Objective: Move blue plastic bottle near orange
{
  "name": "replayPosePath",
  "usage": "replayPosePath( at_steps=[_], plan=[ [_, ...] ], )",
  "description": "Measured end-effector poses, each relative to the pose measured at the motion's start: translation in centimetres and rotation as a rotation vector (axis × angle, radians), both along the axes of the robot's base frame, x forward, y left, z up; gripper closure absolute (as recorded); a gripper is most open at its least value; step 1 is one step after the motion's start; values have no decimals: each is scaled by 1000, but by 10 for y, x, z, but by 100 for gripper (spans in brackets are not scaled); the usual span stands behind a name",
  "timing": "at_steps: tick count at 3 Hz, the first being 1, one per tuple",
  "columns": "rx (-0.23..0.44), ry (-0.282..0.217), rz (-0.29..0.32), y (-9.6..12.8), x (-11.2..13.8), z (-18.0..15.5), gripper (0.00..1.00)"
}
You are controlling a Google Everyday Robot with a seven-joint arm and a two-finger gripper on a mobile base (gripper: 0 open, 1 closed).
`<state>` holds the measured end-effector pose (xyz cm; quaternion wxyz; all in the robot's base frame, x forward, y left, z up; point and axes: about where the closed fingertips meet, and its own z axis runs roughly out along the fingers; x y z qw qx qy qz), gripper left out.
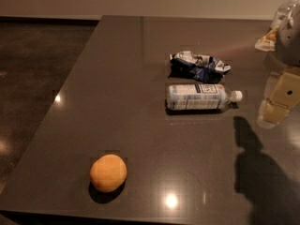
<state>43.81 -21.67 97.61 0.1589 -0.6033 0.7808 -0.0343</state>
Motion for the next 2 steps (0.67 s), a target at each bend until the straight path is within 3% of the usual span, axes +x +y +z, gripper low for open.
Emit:
replayPosePath(
  at_steps=[1, 2],
  plan=[
    [0, 0, 0, 0, 0, 0, 0],
    [2, 22, 42, 18, 14, -8, 0]
  ],
)
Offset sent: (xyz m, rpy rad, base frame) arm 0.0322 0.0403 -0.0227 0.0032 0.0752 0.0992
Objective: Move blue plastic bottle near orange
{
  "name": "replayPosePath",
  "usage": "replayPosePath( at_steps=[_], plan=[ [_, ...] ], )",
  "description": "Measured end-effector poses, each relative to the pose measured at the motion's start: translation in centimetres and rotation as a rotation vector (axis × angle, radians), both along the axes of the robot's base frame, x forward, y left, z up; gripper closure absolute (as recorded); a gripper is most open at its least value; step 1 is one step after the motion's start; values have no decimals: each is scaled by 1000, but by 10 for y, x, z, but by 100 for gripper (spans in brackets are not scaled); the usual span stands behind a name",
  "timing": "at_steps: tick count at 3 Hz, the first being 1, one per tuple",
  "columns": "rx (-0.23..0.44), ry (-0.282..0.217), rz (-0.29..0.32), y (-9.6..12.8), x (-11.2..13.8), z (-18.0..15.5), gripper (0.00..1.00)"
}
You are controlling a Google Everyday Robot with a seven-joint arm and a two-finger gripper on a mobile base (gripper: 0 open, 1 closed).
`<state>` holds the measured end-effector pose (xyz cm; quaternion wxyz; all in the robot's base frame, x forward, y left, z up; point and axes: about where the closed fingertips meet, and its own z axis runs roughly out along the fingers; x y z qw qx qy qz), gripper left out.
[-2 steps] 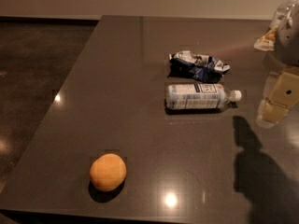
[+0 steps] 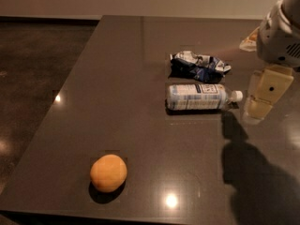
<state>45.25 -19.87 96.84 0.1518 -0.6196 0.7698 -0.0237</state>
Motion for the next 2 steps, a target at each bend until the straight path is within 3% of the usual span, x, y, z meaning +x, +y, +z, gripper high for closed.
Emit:
replayPosePath(
  at_steps=[2],
  plan=[
    [35, 80, 102, 32, 51, -39, 0]
  ],
)
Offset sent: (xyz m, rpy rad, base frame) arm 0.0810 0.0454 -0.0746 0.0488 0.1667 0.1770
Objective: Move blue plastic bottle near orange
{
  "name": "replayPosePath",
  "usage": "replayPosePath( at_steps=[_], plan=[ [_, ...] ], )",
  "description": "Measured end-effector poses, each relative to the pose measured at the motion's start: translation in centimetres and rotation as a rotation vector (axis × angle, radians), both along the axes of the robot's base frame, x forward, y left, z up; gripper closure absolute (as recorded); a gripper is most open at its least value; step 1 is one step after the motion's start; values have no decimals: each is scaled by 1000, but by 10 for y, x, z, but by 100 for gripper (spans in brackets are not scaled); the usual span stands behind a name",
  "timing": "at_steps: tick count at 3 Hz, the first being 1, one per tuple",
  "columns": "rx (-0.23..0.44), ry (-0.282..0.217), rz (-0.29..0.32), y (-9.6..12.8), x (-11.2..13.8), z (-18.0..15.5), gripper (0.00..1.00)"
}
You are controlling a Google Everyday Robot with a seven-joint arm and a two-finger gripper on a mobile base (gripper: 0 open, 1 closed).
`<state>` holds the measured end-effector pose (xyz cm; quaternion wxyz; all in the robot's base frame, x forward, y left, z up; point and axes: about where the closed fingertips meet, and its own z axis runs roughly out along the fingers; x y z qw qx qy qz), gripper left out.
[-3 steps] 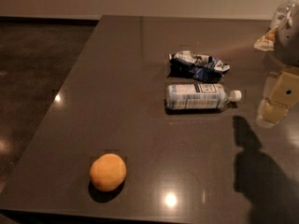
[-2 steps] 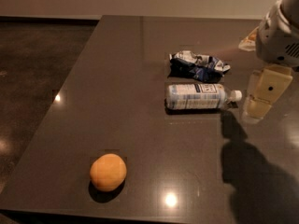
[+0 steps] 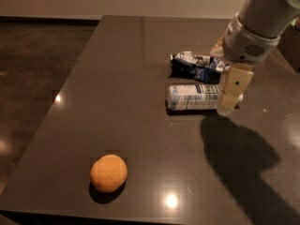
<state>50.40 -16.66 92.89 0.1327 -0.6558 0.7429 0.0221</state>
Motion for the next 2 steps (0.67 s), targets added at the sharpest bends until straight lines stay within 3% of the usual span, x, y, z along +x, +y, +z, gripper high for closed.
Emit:
replayPosePath(
  at_steps=[2],
  plan=[
    [7, 81, 103, 16, 22, -53, 0]
  ],
)
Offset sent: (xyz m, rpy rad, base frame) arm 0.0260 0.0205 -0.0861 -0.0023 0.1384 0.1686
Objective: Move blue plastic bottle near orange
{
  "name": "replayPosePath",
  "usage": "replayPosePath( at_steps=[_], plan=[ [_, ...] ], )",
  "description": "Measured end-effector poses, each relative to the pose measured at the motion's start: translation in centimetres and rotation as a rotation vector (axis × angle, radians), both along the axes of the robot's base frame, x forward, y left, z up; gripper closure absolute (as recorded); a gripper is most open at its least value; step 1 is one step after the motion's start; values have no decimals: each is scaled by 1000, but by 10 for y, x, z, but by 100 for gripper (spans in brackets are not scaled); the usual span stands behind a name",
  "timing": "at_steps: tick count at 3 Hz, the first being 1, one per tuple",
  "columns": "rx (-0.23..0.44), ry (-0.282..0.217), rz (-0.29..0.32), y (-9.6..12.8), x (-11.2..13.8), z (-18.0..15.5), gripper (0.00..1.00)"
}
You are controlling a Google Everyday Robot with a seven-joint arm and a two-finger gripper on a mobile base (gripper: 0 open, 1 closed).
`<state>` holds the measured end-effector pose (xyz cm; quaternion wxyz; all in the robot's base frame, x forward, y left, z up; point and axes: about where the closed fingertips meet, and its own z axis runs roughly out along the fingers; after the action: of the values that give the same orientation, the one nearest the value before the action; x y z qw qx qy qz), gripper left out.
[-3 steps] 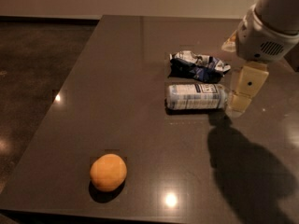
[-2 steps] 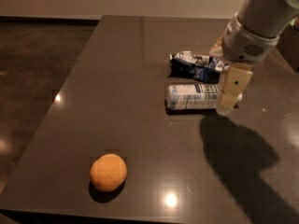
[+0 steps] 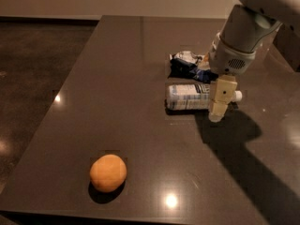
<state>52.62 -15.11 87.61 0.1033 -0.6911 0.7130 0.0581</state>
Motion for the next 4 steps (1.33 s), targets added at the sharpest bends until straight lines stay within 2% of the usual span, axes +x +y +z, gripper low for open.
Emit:
replayPosePath(
  at_steps=[1, 2, 3, 4],
  plan=[
    [-6, 11, 33, 3, 6, -18, 17],
    [-16, 12, 56, 3, 7, -27, 39],
    [-34, 2, 82, 1, 4, -25, 62],
    [-37, -21, 131, 8, -8, -10, 87]
  ],
)
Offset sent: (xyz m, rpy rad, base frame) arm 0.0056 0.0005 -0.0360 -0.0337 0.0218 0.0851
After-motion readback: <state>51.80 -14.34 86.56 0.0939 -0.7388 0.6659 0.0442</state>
